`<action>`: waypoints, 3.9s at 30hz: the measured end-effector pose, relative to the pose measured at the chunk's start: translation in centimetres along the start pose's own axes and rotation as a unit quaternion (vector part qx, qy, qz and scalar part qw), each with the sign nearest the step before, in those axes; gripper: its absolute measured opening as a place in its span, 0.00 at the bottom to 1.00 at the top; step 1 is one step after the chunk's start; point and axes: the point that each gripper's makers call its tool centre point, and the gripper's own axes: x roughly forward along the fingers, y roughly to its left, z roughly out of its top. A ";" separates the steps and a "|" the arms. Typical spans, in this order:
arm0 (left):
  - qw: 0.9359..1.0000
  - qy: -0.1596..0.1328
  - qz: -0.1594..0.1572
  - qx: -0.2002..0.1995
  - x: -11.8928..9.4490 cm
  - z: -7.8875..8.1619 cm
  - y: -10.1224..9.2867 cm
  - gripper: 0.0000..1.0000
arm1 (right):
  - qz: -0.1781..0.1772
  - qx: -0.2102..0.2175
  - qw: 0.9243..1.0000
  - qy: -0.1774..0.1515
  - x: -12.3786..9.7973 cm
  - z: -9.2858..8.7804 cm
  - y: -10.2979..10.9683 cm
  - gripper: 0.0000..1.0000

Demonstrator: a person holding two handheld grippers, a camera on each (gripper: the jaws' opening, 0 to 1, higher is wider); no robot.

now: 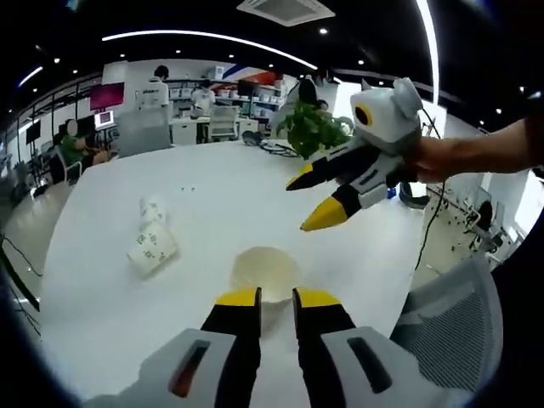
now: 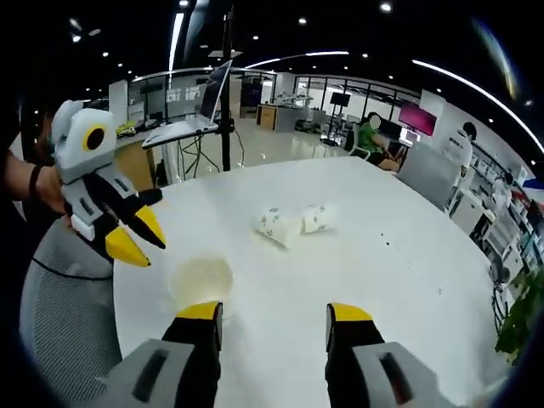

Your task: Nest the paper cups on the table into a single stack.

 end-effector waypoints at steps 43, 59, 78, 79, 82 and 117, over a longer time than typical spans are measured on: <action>0.989 0.021 0.085 -0.118 -6.0 -7.0 2.9 0.16 | 0.028 0.097 0.995 0.002 19.3 10.2 -12.0 0.50; 0.987 0.031 0.083 -0.132 -5.7 -7.8 3.2 0.16 | 0.075 0.082 0.993 0.036 23.8 9.8 -10.5 0.61; 0.985 0.034 0.088 -0.144 -5.7 -8.2 3.7 0.16 | 0.088 -0.073 0.988 0.107 27.2 8.1 -9.9 0.66; 0.985 0.034 0.088 -0.145 -5.6 -8.2 3.8 0.16 | 0.086 -0.074 0.988 0.108 27.3 8.1 -9.8 0.66; 0.984 0.034 0.089 -0.147 -5.6 -8.3 3.8 0.15 | 0.084 -0.070 0.988 0.106 27.4 8.2 -10.0 0.66; 0.988 0.033 0.082 -0.126 -5.6 -8.0 3.3 0.14 | 0.075 -0.014 0.985 0.153 19.9 3.8 -8.7 0.75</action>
